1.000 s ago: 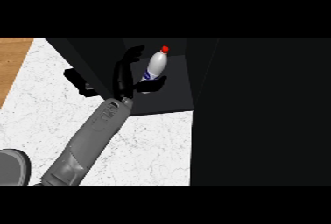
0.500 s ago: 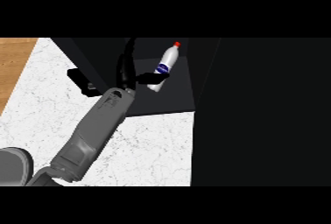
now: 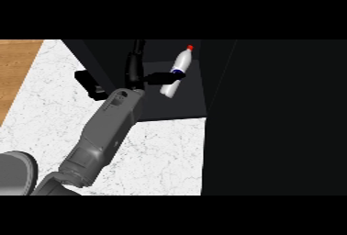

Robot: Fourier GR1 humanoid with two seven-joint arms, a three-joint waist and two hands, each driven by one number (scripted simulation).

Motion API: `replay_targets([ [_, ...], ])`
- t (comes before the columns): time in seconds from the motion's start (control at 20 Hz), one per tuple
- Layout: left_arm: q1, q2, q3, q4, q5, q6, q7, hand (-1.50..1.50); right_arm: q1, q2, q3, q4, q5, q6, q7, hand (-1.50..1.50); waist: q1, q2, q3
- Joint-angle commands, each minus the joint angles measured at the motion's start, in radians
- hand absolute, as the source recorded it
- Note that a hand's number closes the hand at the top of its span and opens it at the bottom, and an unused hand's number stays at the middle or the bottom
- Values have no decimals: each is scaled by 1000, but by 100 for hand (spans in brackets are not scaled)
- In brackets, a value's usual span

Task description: Pick up the bottled water, place it into the cabinet and close the cabinet

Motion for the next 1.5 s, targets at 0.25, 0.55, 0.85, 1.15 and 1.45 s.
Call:
replay_targets([
  [0.25, 15, 67, 67, -8, 47, -224, -132, -150, 21, -31, -54, -35, -24, -4, 8, -150, 46, -6, -4],
  [0.55, 85, 26, 24, -112, 86, -260, -105, -150, 79, -4, 1, -66, 12, -30, 4, -150, 66, -17, -4],
  [0.85, 253, -6, -66, -336, 112, -260, -52, -150, 93, 0, 6, -63, 28, -40, -10, -150, 92, -25, -4],
  [1.15, 440, 16, -150, -579, 157, -303, 8, -150, 106, 20, 62, -81, 57, -68, 24, -150, 105, -28, -4],
  [1.45, 638, 41, -242, -967, 152, -227, 163, -150, 77, 8, 33, -74, 25, -65, 36, -150, 102, -23, -3],
])
